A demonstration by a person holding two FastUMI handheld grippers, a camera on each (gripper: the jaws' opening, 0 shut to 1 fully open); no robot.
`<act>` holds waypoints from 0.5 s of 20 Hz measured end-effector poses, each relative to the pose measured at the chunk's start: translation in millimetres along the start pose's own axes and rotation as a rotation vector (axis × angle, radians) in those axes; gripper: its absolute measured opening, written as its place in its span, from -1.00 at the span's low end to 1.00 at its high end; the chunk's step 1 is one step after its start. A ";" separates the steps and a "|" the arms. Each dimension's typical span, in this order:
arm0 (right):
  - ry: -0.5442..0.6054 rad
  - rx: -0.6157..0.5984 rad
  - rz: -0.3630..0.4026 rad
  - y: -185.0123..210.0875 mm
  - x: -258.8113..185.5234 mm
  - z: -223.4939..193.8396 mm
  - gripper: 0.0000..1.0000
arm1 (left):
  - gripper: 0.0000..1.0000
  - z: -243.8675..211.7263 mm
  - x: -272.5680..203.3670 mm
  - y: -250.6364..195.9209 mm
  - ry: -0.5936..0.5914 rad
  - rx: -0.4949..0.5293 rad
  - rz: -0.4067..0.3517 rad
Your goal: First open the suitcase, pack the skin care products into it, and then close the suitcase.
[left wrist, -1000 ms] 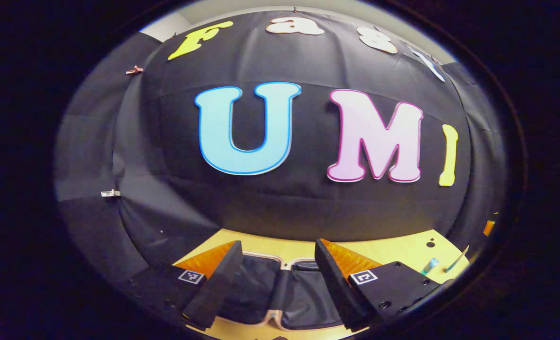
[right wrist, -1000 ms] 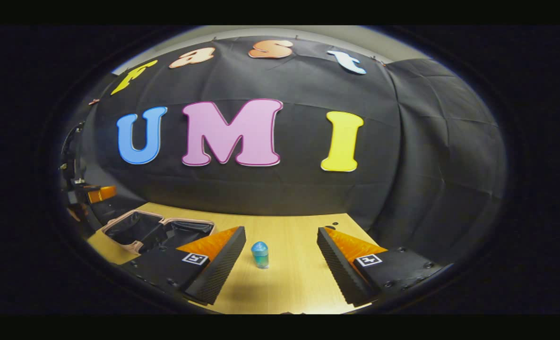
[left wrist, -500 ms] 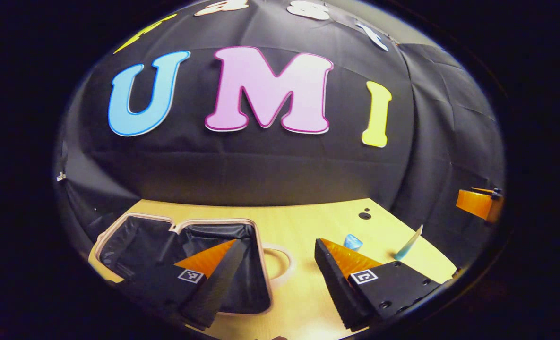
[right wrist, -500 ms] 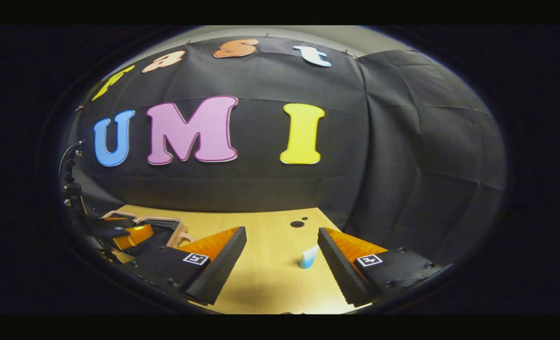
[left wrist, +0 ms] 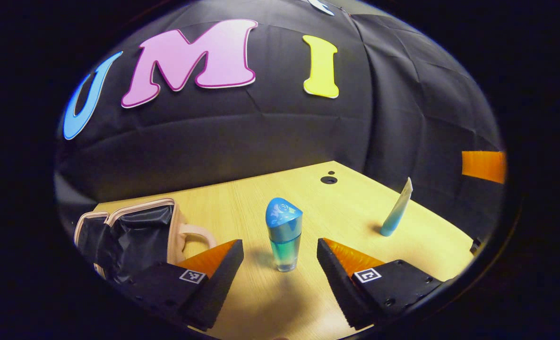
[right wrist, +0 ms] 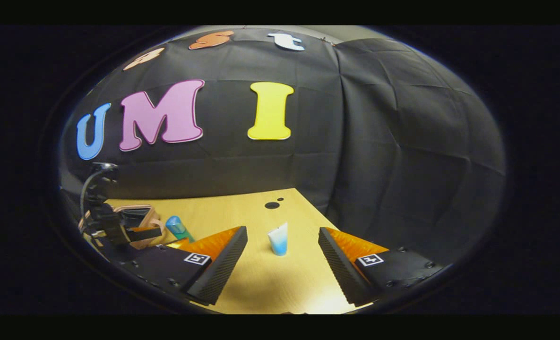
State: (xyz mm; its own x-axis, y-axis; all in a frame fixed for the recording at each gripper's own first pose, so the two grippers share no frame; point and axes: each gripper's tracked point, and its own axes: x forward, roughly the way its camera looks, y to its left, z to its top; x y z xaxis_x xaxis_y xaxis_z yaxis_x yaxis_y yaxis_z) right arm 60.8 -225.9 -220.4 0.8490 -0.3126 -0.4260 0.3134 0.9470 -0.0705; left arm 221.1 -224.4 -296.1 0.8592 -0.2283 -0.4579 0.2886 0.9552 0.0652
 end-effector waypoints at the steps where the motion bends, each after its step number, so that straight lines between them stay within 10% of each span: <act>1: 0.005 0.001 -0.007 -0.9 4.5 -3.5 0.93 | 0.96 -5.1 14.6 -2.0 0.014 0.007 0.003; 6: 0.046 -0.013 -0.012 -1.1 33.3 -27.4 0.94 | 0.82 -17.4 60.9 -9.7 0.055 -0.033 0.003; 10: 0.057 -0.092 -0.017 4.9 66.9 -48.8 0.93 | -0.03 -27.9 76.1 -8.4 0.085 -0.038 -0.008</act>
State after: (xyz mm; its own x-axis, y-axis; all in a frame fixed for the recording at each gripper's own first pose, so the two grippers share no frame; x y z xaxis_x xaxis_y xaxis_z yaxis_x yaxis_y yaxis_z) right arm 98.3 -238.6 -293.2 0.8175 -0.3267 -0.4743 0.2852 0.9451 -0.1594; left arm 272.2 -244.6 -356.2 0.8178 -0.2205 -0.5317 0.2774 0.9603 0.0284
